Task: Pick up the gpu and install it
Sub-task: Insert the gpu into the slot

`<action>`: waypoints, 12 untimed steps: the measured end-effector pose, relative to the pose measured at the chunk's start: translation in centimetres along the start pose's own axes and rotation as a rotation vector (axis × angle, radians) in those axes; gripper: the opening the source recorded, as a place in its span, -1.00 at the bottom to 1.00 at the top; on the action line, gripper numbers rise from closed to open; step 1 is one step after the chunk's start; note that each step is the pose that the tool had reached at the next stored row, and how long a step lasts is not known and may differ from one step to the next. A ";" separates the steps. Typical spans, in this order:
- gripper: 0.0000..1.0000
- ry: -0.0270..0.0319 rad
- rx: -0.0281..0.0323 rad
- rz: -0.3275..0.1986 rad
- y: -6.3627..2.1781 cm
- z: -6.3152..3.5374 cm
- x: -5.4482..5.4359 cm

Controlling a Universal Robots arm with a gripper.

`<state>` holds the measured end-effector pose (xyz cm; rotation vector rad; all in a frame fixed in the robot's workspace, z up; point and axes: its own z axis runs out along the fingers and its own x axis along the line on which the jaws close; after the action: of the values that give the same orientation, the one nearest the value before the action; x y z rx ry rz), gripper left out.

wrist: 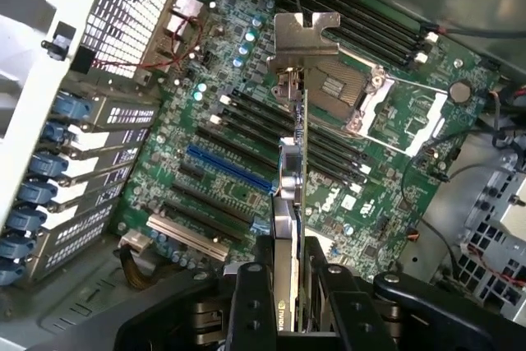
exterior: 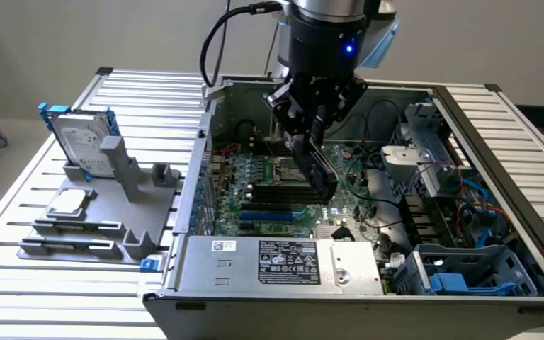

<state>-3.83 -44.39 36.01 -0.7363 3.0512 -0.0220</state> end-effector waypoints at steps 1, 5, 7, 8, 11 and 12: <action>-0.48 -0.0014 -0.0021 -0.018 0.00 0.01 0.0; -0.48 -0.0027 -0.0031 -0.092 0.00 0.04 0.0; -0.48 -0.0032 -0.0030 -0.128 0.00 0.04 0.0; -0.48 -0.0033 -0.0030 -0.146 0.00 0.05 0.0; -0.48 -0.0040 -0.0029 -0.201 0.00 0.06 0.0; -0.48 -0.0042 -0.0030 -0.218 0.00 0.07 0.0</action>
<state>-3.83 -44.40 35.95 -1.0640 2.9510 -0.0162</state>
